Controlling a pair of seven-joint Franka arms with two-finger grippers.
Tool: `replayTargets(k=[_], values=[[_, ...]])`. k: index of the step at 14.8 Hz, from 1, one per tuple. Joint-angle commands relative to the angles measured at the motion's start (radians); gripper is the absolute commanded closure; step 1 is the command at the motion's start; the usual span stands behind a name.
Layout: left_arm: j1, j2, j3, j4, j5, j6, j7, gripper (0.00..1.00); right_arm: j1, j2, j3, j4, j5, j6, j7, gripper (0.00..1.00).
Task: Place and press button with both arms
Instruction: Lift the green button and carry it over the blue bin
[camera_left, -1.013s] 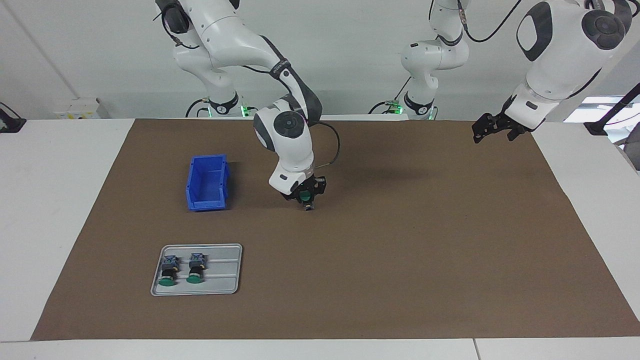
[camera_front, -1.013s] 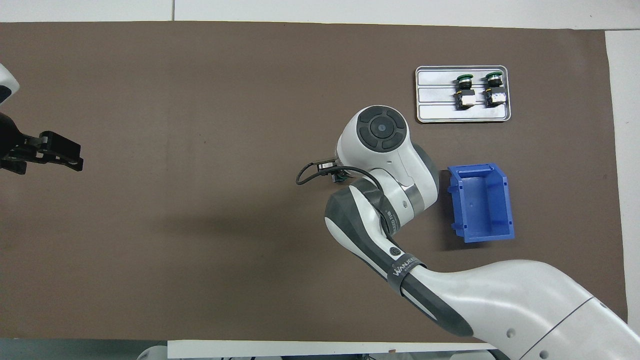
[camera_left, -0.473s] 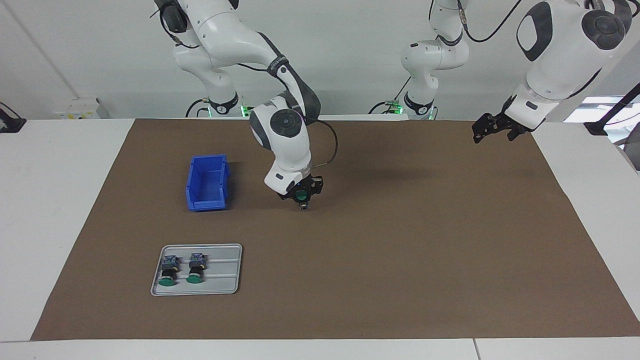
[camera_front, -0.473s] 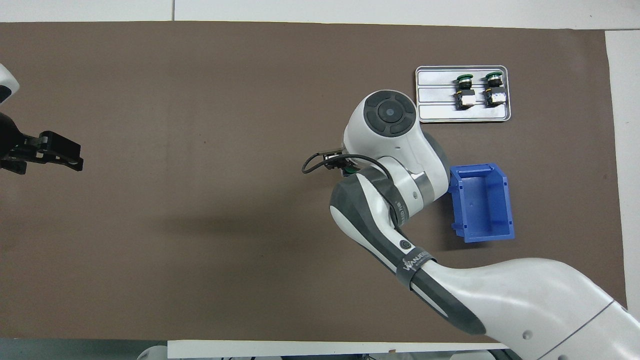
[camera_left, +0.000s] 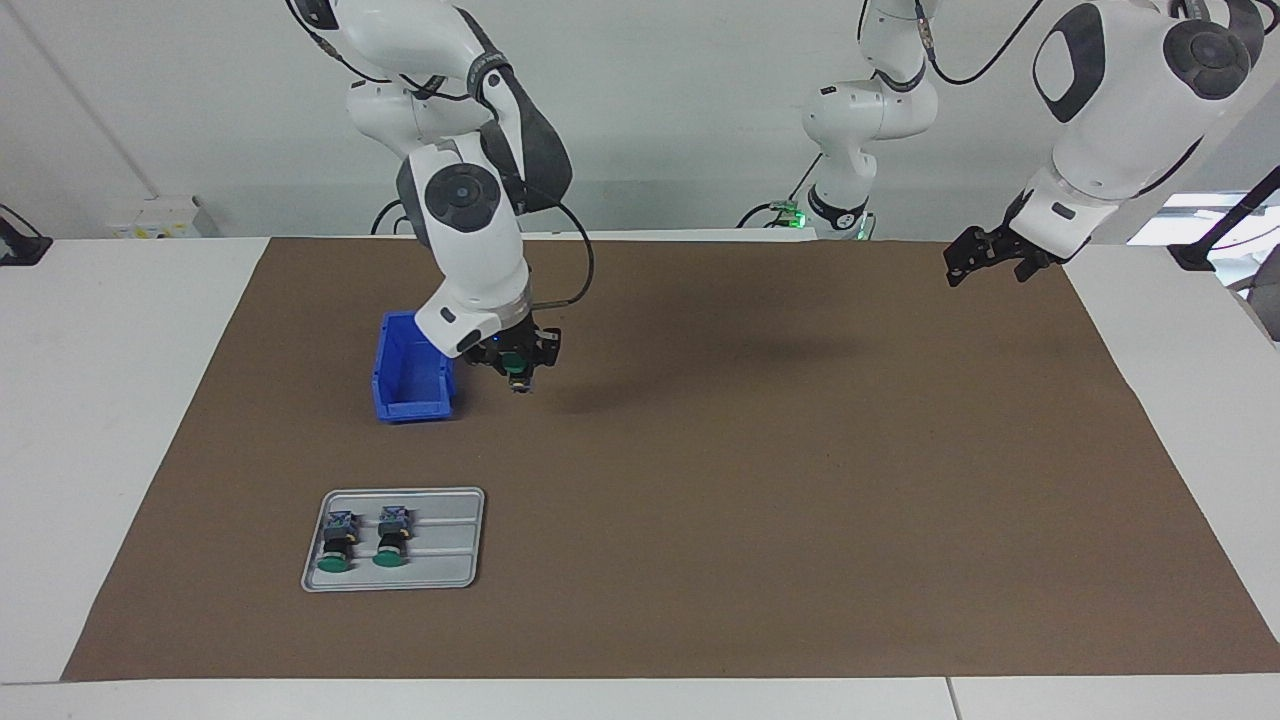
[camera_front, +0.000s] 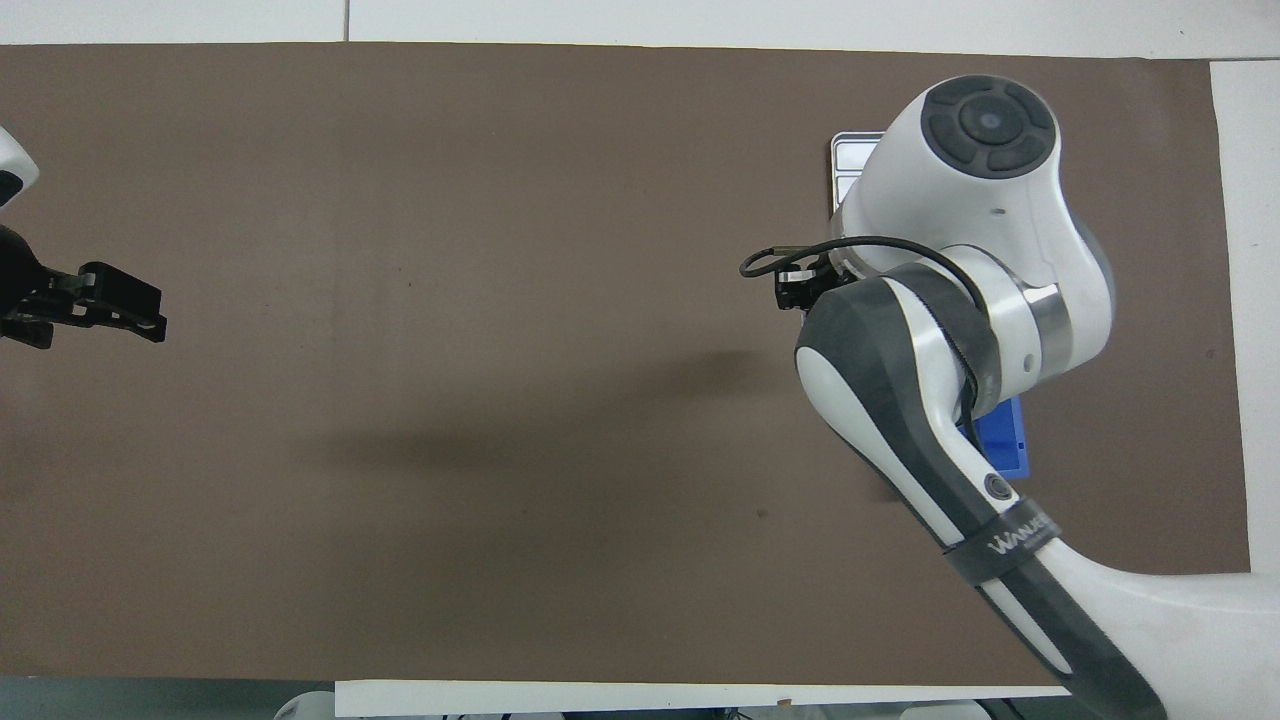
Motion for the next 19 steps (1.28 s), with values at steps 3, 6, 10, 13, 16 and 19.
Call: replayTargets(k=[3,6,10,13,16,19], values=[[0.003,-0.032,0.003,-0.036,0.000,0.021,0.006,0.00,-0.138,-0.064,-0.005,-0.044,-0.013,-0.080,-0.002,0.90],[0.003,-0.032,0.003,-0.036,0.001,0.021,0.006,0.00,-0.176,-0.079,-0.060,-0.071,-0.011,-0.108,0.115,0.90],[0.003,-0.032,0.003,-0.036,0.001,0.021,0.006,0.00,-0.187,-0.098,-0.068,-0.125,-0.011,-0.094,0.401,0.90],[0.003,-0.032,0.003,-0.036,0.001,0.021,0.006,0.00,-0.221,-0.121,-0.069,-0.183,-0.011,-0.061,0.469,0.90],[0.003,-0.032,0.003,-0.036,0.001,0.021,0.006,0.00,-0.241,-0.159,-0.083,-0.301,-0.011,0.074,0.523,0.90],[0.003,-0.032,0.003,-0.036,0.001,0.021,0.006,0.00,-0.225,-0.184,-0.085,-0.369,-0.013,0.174,0.642,0.90]])
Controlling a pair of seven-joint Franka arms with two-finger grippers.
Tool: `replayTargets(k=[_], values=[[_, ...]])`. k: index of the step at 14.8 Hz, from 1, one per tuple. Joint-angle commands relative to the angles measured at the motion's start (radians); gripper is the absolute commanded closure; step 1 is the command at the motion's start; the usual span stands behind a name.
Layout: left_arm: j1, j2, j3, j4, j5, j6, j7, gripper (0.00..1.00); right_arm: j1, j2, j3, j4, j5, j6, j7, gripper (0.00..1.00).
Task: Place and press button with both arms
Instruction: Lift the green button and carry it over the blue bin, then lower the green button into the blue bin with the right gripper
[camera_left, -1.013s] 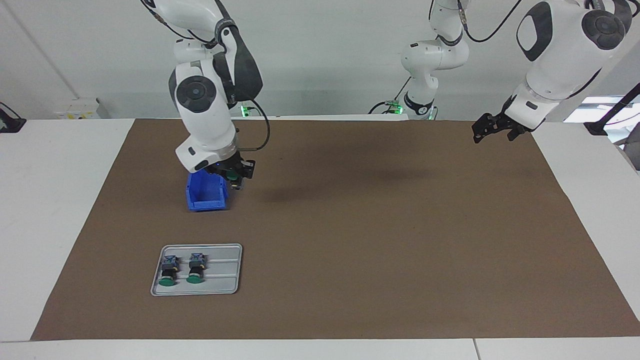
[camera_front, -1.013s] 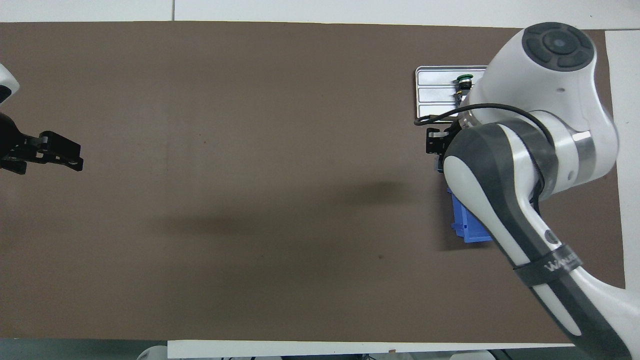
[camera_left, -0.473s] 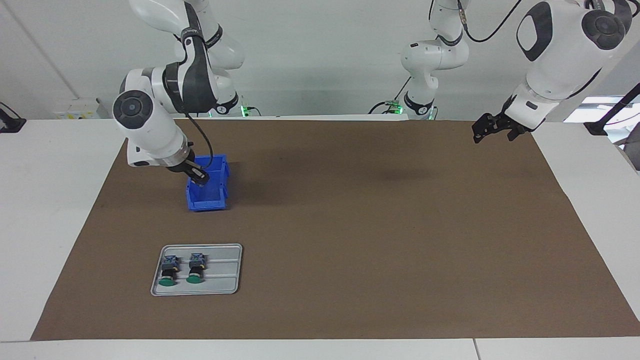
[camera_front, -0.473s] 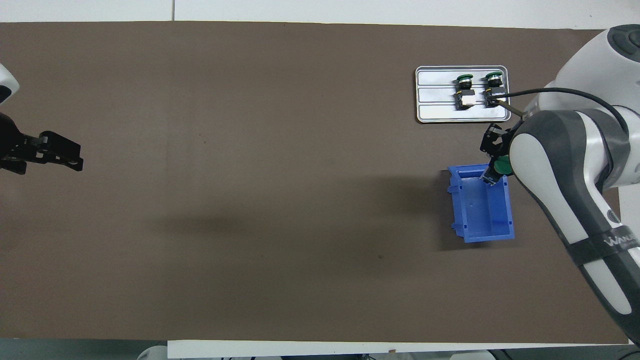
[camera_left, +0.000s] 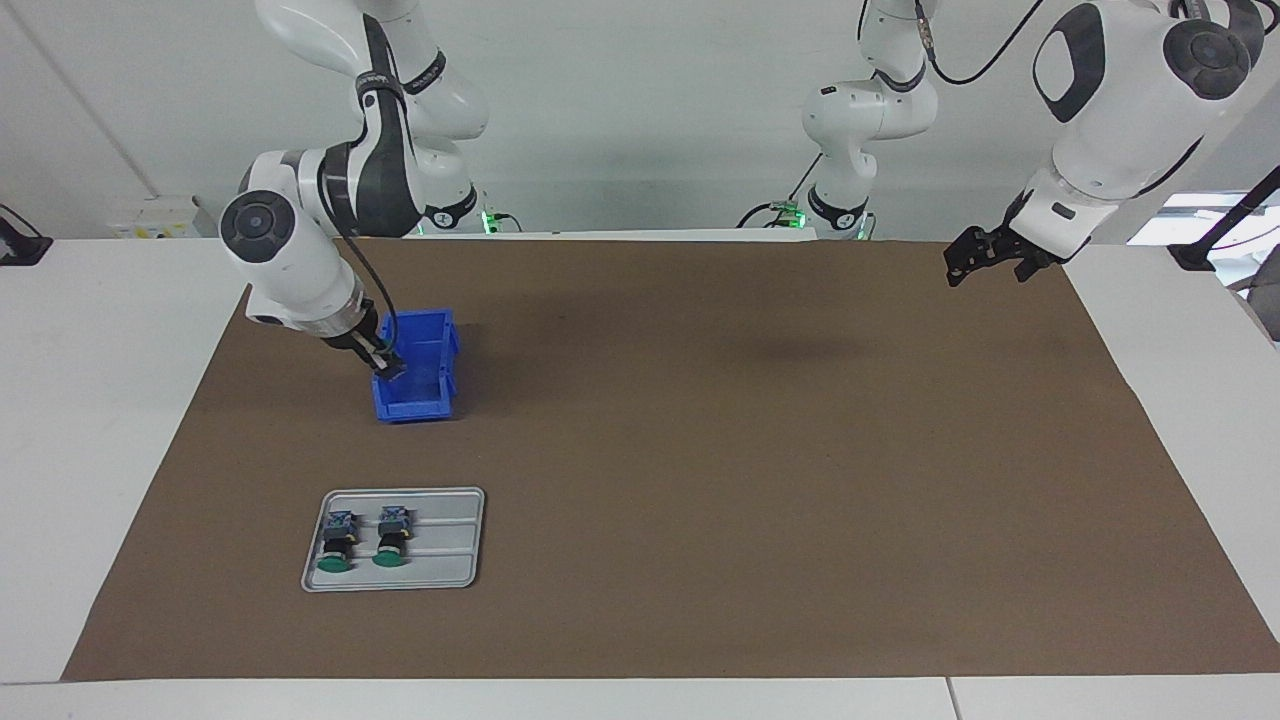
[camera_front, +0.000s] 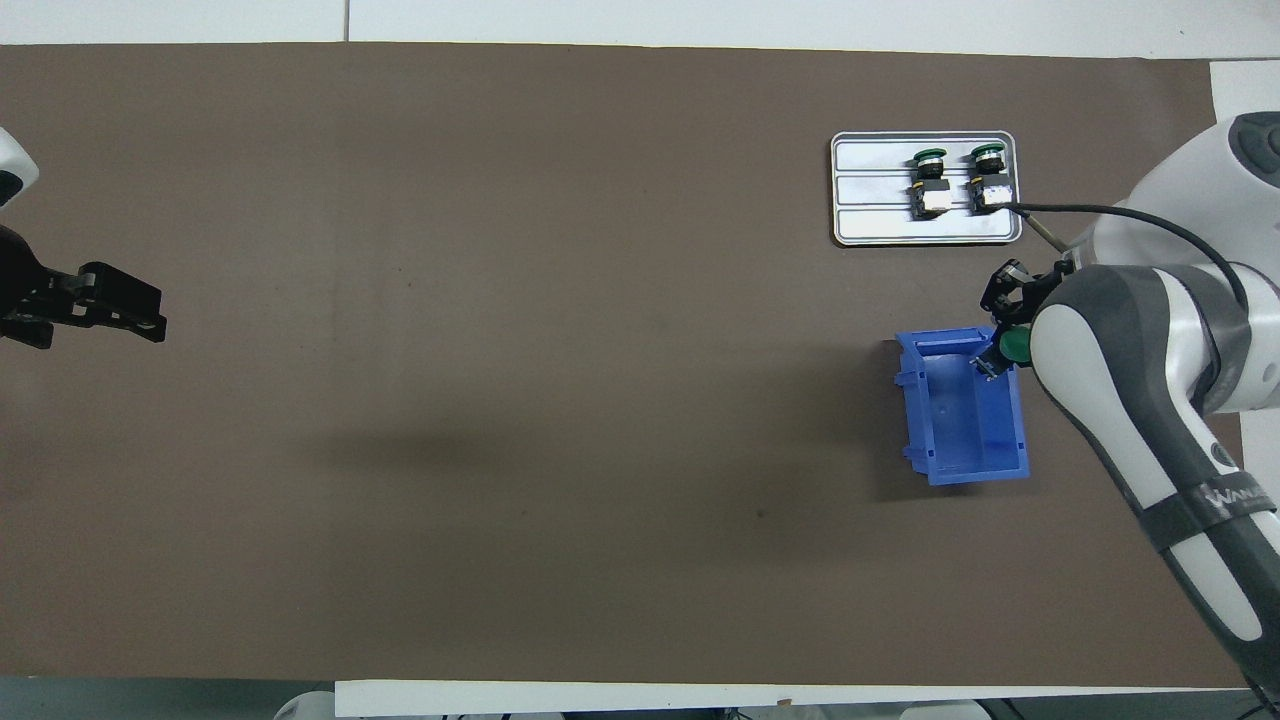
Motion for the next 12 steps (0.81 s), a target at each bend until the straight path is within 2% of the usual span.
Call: replayTargets(k=[1,3,5,12], values=[[0.003,-0.032,0.003,-0.036,0.001,0.021,0.006,0.00,0.030,-0.059,0.007,-0.072,-0.012,0.066,0.130,0.90],[0.003,-0.032,0.003,-0.036,0.001,0.021,0.006,0.00,0.096,-0.059,0.007,-0.070,-0.012,0.072,0.237,0.90],[0.003,-0.032,0.003,-0.036,0.001,0.021,0.006,0.00,0.120,-0.059,0.007,-0.073,-0.012,0.091,0.285,0.90],[0.003,-0.032,0.003,-0.036,0.001,0.021,0.006,0.00,0.077,-0.073,0.006,-0.113,-0.013,0.075,0.206,0.90]])
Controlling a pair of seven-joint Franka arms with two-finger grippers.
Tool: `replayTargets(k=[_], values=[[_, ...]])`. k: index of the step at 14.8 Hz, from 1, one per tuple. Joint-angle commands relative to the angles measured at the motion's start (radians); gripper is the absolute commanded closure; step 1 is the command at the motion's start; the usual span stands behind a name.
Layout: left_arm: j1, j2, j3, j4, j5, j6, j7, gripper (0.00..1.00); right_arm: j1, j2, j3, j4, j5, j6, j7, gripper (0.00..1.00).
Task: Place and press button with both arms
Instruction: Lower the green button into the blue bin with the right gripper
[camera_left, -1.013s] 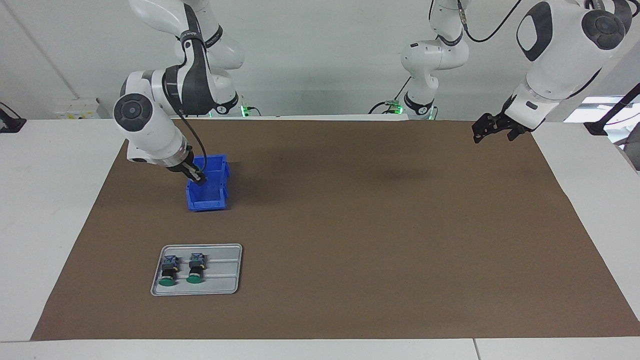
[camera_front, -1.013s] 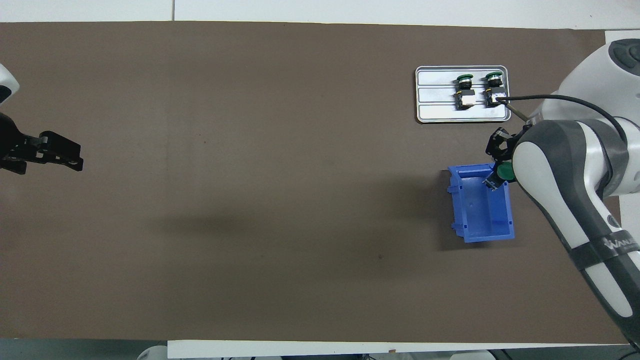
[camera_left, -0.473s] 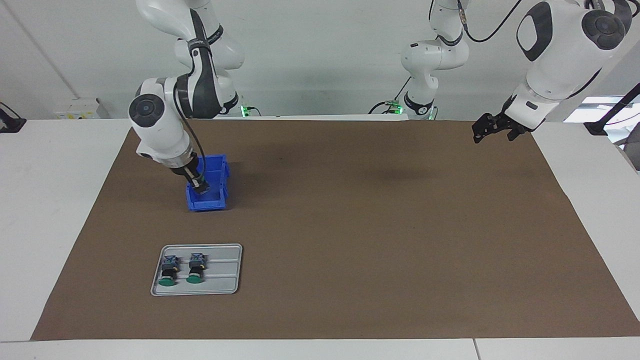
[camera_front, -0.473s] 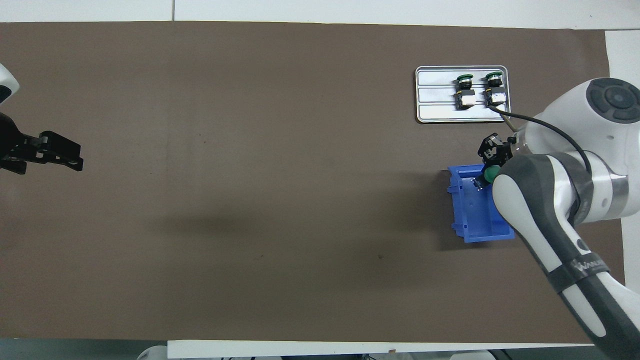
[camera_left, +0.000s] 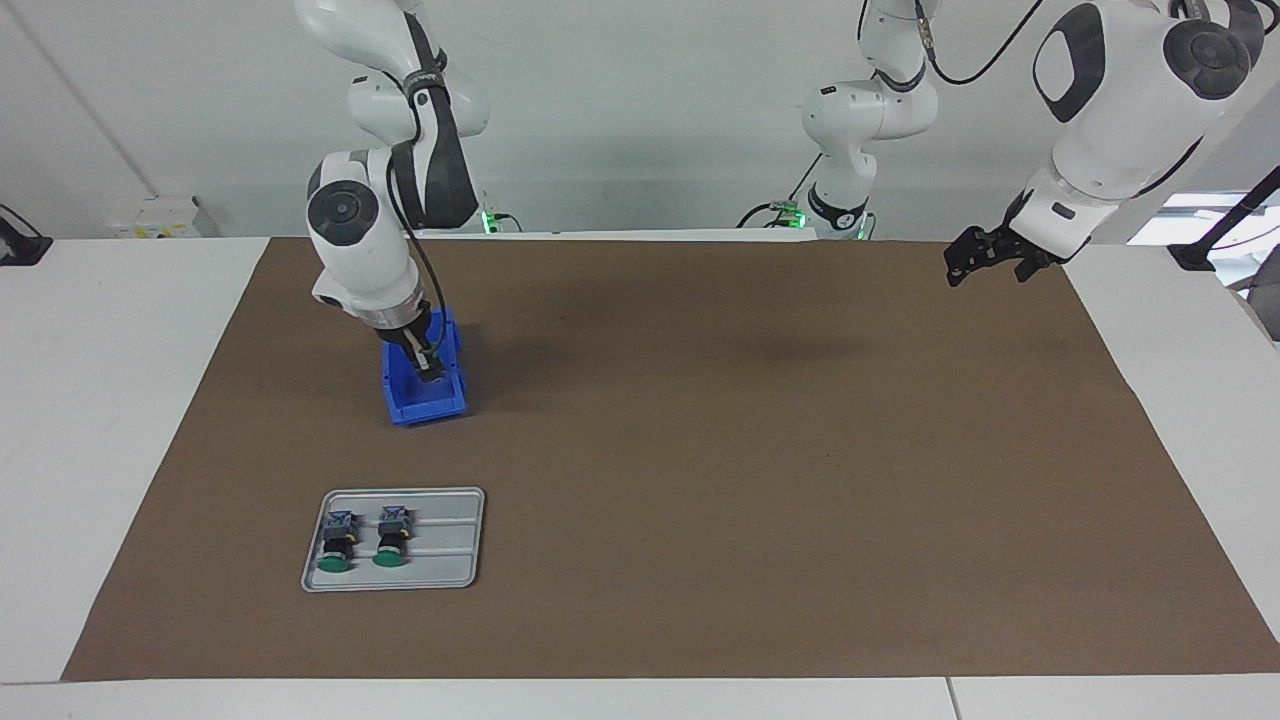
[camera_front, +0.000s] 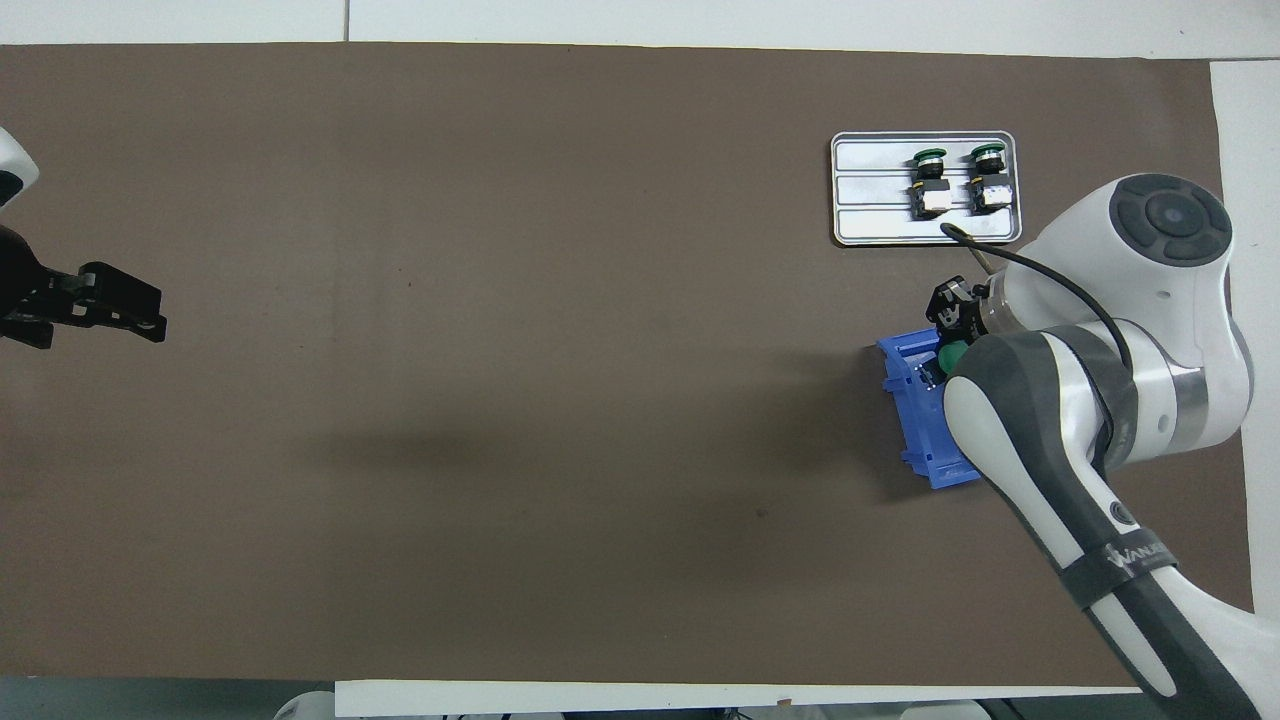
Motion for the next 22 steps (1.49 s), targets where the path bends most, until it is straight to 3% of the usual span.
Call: replayTargets(k=[1,15,22], values=[[0.003,-0.032,0.003,-0.036,0.001,0.021,0.006,0.00,-0.034,-0.036,0.005,-0.044,-0.013,0.012,-0.043,0.90],[0.003,-0.032,0.003,-0.036,0.001,0.021,0.006,0.00,-0.045,-0.093,0.006,-0.191,-0.013,0.105,-0.043,0.87],[0.003,-0.032,0.003,-0.036,0.001,0.021,0.006,0.00,-0.057,-0.093,0.006,-0.192,-0.013,0.107,-0.068,0.65]])
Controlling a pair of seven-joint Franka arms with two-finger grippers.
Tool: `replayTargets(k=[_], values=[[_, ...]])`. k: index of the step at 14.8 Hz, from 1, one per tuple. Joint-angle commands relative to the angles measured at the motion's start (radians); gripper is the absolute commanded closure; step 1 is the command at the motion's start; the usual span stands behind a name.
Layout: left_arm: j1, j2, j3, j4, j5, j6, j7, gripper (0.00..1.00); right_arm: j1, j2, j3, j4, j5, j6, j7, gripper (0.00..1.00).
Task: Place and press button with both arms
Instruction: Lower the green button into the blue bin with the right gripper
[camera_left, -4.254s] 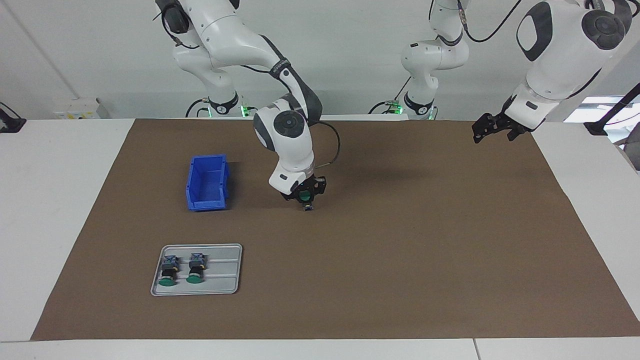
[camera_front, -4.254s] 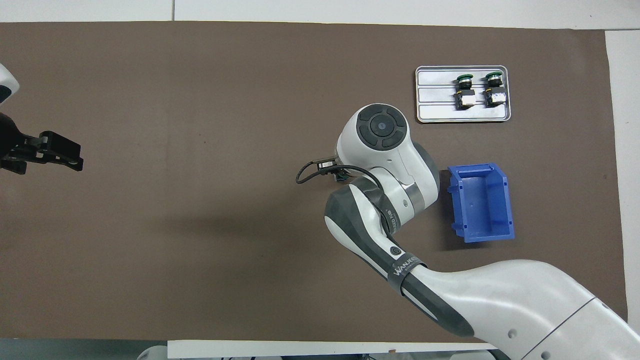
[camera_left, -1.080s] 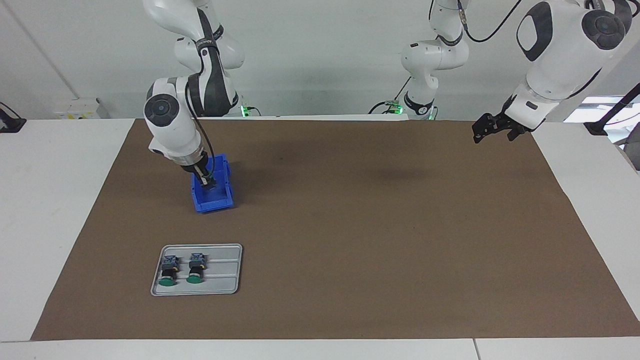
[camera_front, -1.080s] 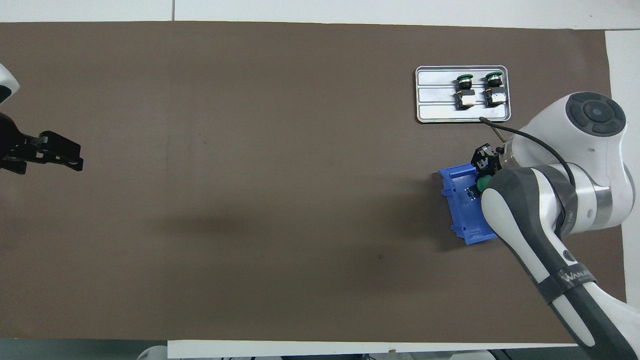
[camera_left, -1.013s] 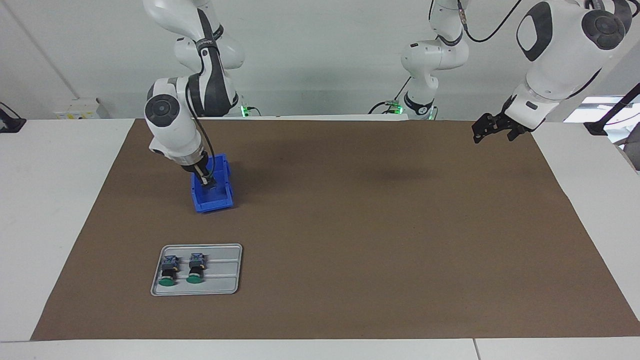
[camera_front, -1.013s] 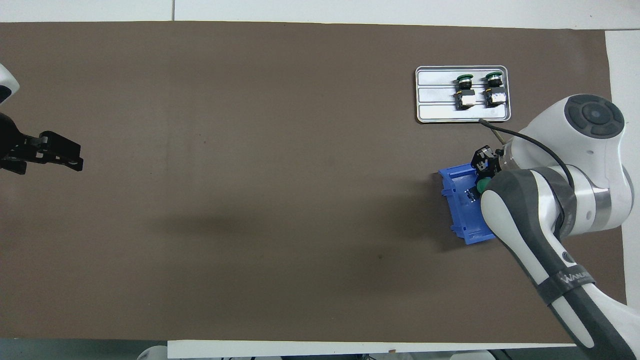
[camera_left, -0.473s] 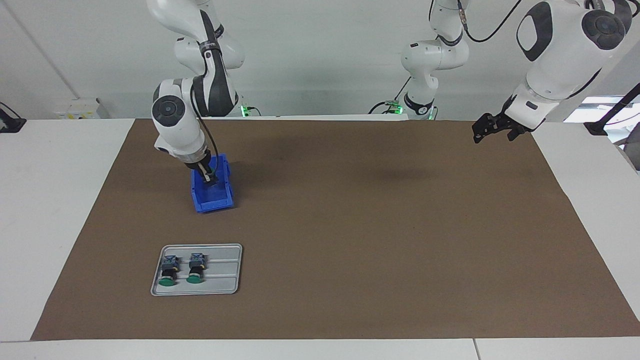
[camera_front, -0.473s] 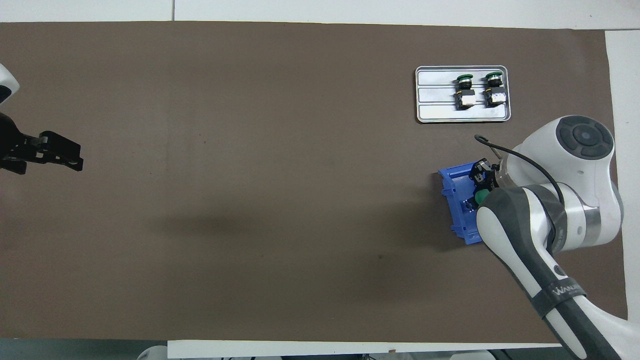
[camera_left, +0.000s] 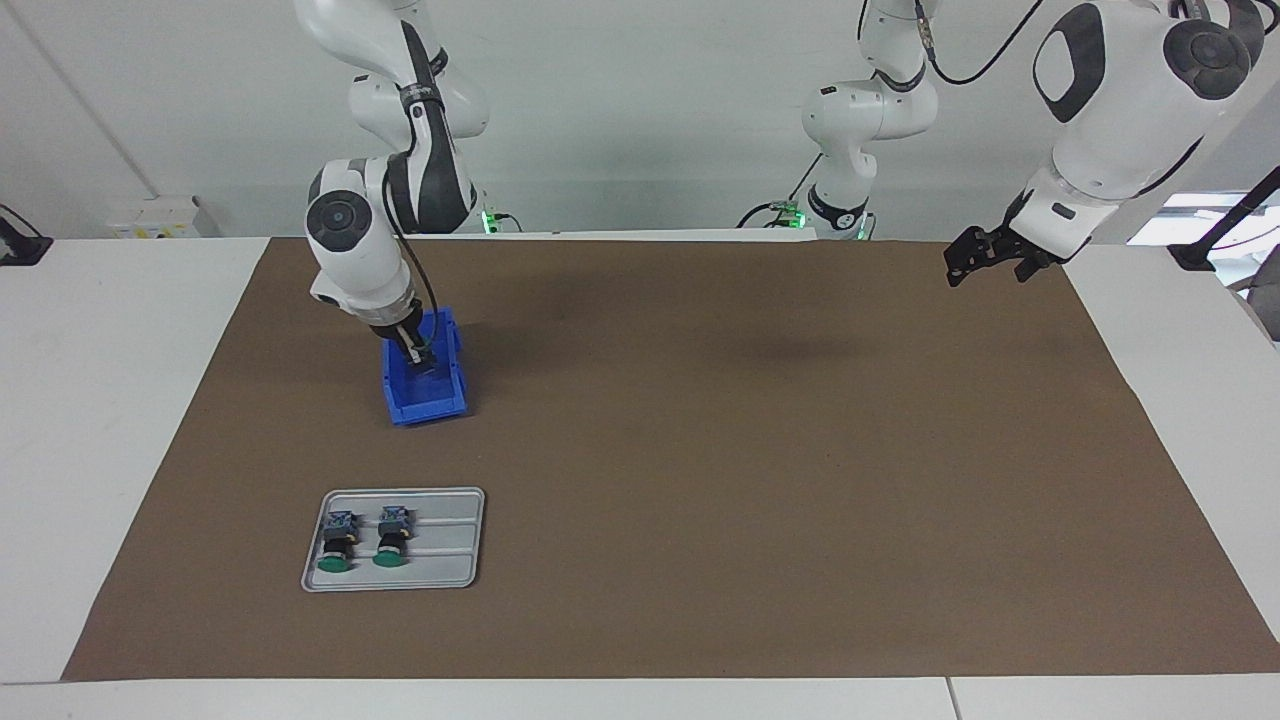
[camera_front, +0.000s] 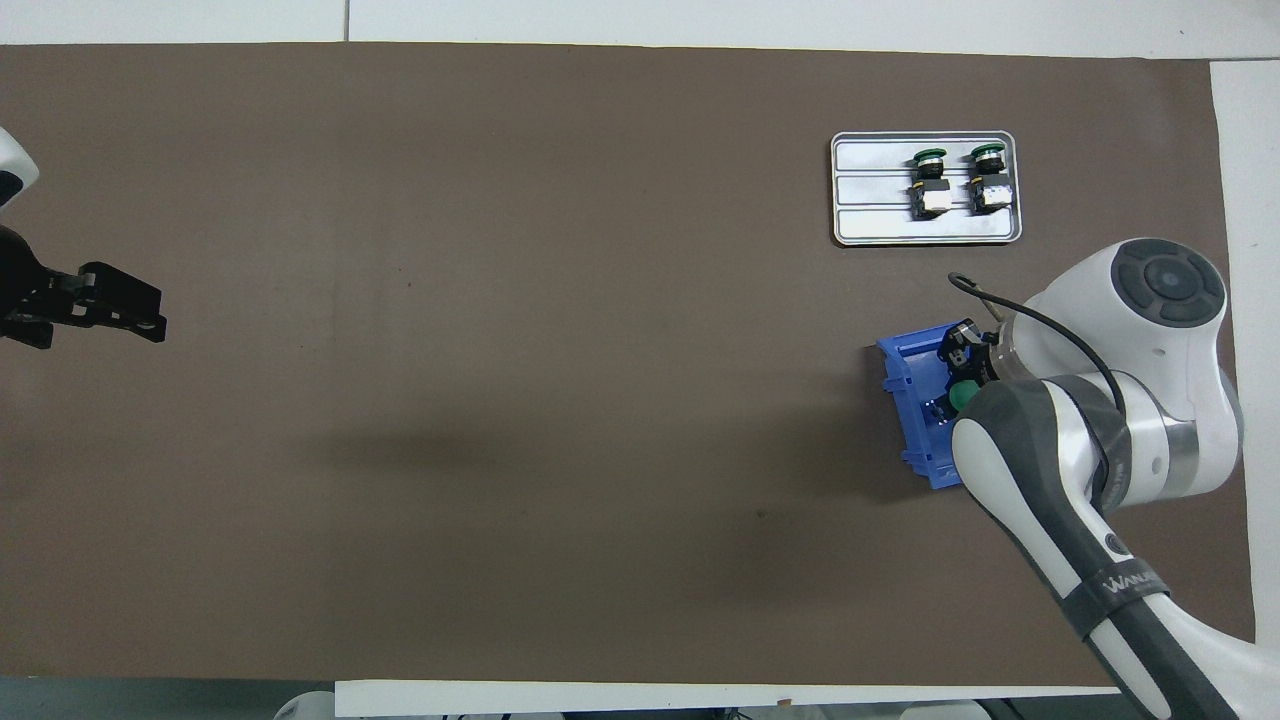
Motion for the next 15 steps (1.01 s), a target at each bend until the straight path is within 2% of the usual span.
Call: replayTargets(k=[1,3,4,8,12,15], values=[[0.003,-0.032,0.003,-0.036,0.001,0.021,0.006,0.00,-0.025,-0.033,0.008,-0.030,-0.013,0.019,-0.036,0.60],[0.003,-0.032,0.003,-0.036,0.001,0.021,0.006,0.00,-0.025,-0.032,0.008,-0.030,-0.015,0.019,-0.036,0.53],[0.003,-0.032,0.003,-0.036,0.001,0.021,0.006,0.00,-0.025,-0.033,0.008,-0.030,-0.013,0.018,-0.039,0.46],[0.003,-0.032,0.003,-0.036,0.001,0.021,0.006,0.00,-0.023,-0.033,0.008,-0.030,-0.015,0.016,-0.040,0.36],[0.003,-0.032,0.003,-0.036,0.001,0.021,0.006,0.00,-0.019,-0.033,0.008,-0.018,-0.015,0.001,-0.054,0.31],[0.003,-0.032,0.003,-0.036,0.001,0.021,0.006,0.00,-0.019,-0.033,0.008,0.058,-0.016,-0.075,-0.112,0.25]])
